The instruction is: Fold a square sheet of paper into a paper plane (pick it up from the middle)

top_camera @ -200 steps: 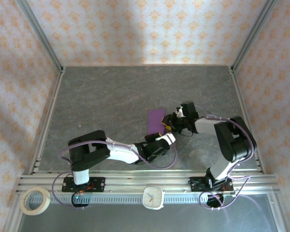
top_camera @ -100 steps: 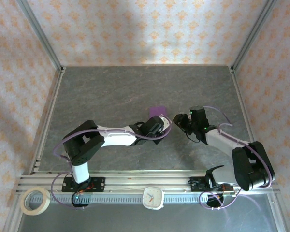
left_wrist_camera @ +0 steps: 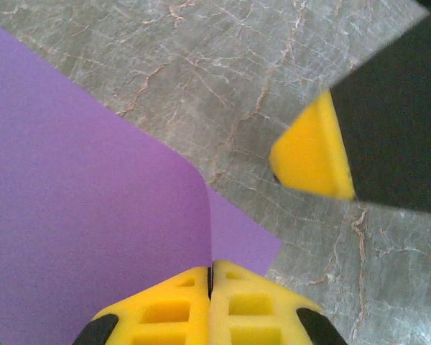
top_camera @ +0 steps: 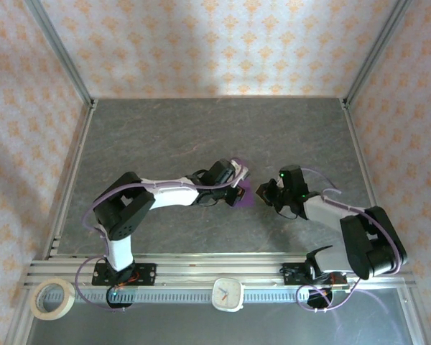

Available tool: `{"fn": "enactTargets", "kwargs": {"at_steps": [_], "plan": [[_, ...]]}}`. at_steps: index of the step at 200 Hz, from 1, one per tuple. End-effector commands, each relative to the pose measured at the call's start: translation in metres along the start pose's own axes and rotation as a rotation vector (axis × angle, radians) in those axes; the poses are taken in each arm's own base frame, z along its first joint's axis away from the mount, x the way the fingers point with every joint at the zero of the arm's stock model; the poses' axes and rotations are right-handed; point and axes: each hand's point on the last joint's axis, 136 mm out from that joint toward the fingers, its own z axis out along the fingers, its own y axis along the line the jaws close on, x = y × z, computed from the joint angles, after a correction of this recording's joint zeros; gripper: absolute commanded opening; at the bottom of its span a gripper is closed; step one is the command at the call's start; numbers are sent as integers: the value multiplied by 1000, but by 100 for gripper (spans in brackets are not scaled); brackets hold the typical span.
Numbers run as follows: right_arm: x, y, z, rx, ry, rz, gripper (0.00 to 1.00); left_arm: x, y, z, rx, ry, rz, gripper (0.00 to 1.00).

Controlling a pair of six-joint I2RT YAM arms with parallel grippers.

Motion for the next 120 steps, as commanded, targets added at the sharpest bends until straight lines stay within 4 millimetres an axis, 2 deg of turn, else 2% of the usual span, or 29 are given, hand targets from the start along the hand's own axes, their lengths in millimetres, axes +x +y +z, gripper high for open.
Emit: {"fn": "enactTargets", "kwargs": {"at_steps": [1,37,90,104,120], "plan": [[6,15,7,-44,37,-6,6,-2,-8,7,73,10,-54,0],[10,22,15,-57,54,2,0,-3,-9,8,83,10,-63,0],[16,24,23,-64,74,7,0,-3,-11,8,90,10,-78,0],[17,19,25,-44,79,14,0,-4,-11,8,98,6,-87,0],[18,3,30,26,85,23,0,-5,-11,8,109,-1,-103,0]]}}
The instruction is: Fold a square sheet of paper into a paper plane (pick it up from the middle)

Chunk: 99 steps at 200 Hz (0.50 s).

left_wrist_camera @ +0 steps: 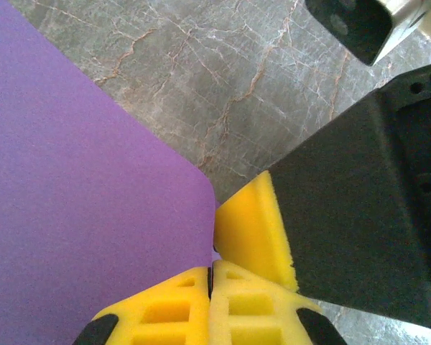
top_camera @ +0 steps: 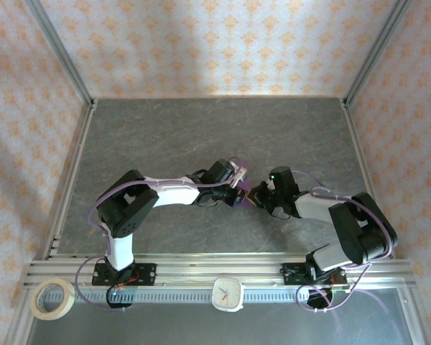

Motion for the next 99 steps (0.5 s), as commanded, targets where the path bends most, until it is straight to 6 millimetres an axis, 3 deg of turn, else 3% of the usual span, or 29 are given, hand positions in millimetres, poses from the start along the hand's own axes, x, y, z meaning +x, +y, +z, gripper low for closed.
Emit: {"fn": "enactTargets", "kwargs": {"at_steps": [1,39,99], "plan": [[-5,-4,4,44,-12,8,0,-14,-8,1,46,-41,-19,0],[-7,-36,5,203,-23,-13,0,-19,-1,-4,78,-72,-72,0],[-9,-38,3,236,-22,-41,0,-16,14,-6,58,-65,-87,0]]}}
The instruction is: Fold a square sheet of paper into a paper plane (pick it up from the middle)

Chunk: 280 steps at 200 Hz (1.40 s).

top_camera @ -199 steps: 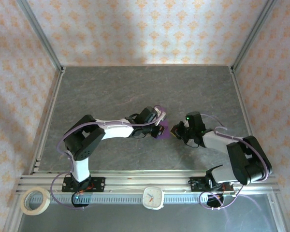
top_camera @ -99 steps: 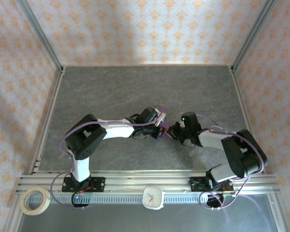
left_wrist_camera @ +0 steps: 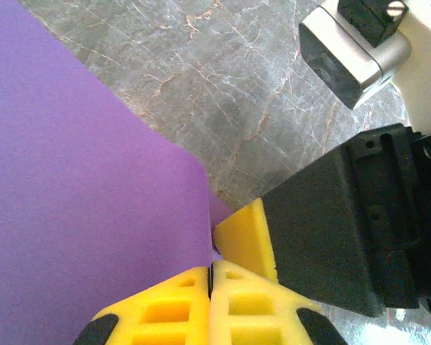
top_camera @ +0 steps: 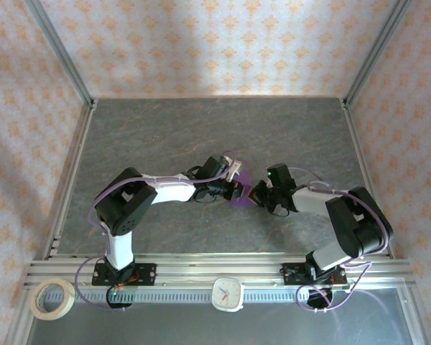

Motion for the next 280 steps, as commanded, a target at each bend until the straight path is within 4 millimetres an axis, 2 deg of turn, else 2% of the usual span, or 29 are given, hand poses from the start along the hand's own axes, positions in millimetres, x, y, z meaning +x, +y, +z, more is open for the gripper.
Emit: {"fn": "enactTargets", "kwargs": {"at_steps": [1,71,115,198,280], "plan": [[2,-25,2,116,-3,1,0,2,3,1,9,-4,-5,0],[2,-24,3,113,3,0,0,7,28,2,-89,8,16,1],[3,-26,3,115,4,2,0,6,36,3,-121,3,13,2],[4,-26,5,114,10,5,0,9,48,2,-181,15,28,3],[4,-28,5,119,9,7,0,11,50,2,-189,20,7,3]]}}
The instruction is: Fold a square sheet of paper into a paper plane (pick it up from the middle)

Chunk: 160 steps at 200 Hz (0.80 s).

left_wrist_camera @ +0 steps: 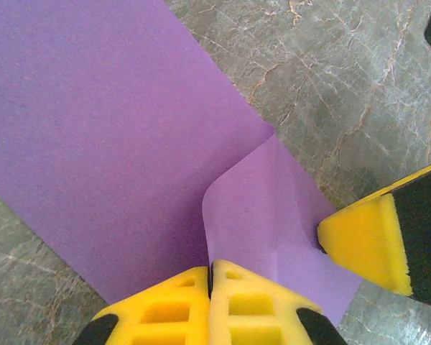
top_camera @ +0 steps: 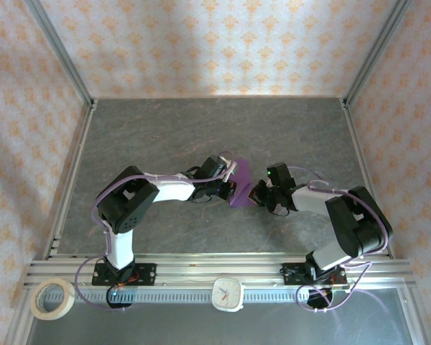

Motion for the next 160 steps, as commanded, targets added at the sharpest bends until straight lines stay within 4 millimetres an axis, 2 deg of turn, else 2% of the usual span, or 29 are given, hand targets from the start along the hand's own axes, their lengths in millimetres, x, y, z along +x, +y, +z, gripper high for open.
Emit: {"fn": "enactTargets", "kwargs": {"at_steps": [1,66,160], "plan": [[5,-27,5,107,6,20,0,5,9,2,-30,22,-13,3],[5,-27,5,109,7,19,0,13,14,2,-47,45,-51,3],[6,-27,6,108,12,17,0,9,19,2,-79,21,-44,4]]}}
